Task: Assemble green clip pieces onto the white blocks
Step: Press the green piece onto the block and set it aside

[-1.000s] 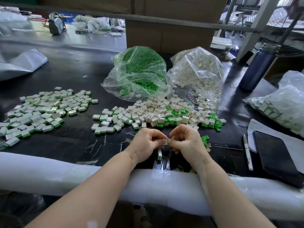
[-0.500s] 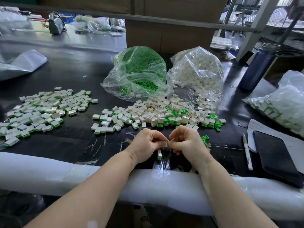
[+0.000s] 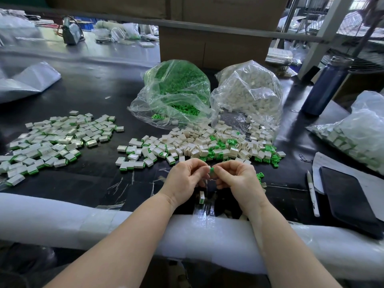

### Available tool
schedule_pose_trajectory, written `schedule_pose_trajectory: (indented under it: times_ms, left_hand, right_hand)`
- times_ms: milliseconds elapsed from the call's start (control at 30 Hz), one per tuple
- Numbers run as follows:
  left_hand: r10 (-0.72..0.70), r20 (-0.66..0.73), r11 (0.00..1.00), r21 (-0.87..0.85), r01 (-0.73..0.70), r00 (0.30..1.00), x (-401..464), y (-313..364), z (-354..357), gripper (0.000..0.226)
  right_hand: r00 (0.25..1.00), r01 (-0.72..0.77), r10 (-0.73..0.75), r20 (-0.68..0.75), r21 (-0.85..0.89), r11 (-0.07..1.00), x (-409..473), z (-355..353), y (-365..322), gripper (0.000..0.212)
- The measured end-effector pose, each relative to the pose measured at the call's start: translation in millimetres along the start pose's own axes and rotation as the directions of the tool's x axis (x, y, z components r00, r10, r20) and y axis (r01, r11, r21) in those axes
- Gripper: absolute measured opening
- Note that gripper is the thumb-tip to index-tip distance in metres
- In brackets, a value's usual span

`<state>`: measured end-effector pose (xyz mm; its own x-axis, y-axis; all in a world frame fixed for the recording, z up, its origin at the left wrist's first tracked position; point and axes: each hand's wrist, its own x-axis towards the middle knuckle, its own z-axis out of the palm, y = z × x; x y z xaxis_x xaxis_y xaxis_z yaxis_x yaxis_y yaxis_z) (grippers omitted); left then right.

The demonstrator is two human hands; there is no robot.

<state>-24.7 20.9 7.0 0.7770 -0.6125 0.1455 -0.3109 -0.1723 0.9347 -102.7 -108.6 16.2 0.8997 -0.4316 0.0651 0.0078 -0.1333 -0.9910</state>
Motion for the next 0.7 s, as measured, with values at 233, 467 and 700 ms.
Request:
schedule_pose_trajectory:
  times_ms: [233, 467, 700]
  left_hand:
    - [-0.053, 0.049, 0.995, 0.086, 0.049, 0.997, 0.0, -0.1, -1.0, 0.019]
    - [-0.048, 0.074, 0.991, 0.126, 0.038, 0.996, -1.2, 0.9, -1.7, 0.017]
    - [0.029, -0.006, 0.998, 0.052, -0.028, 1.0, -0.3, -0.5, 0.3, 0.018]
  right_hand:
    - [0.999, -0.045, 0.045, 0.0, -0.123, 0.991, 0.4, 3.6, 2.0, 0.015]
    - [1.0, -0.02, 0.024, 0.018, -0.192, 0.981, 1.1, 4.0, 3.5, 0.02]
    - [0.999, 0.025, -0.028, -0.039, -0.057, 0.998, 0.8, 3.9, 1.3, 0.011]
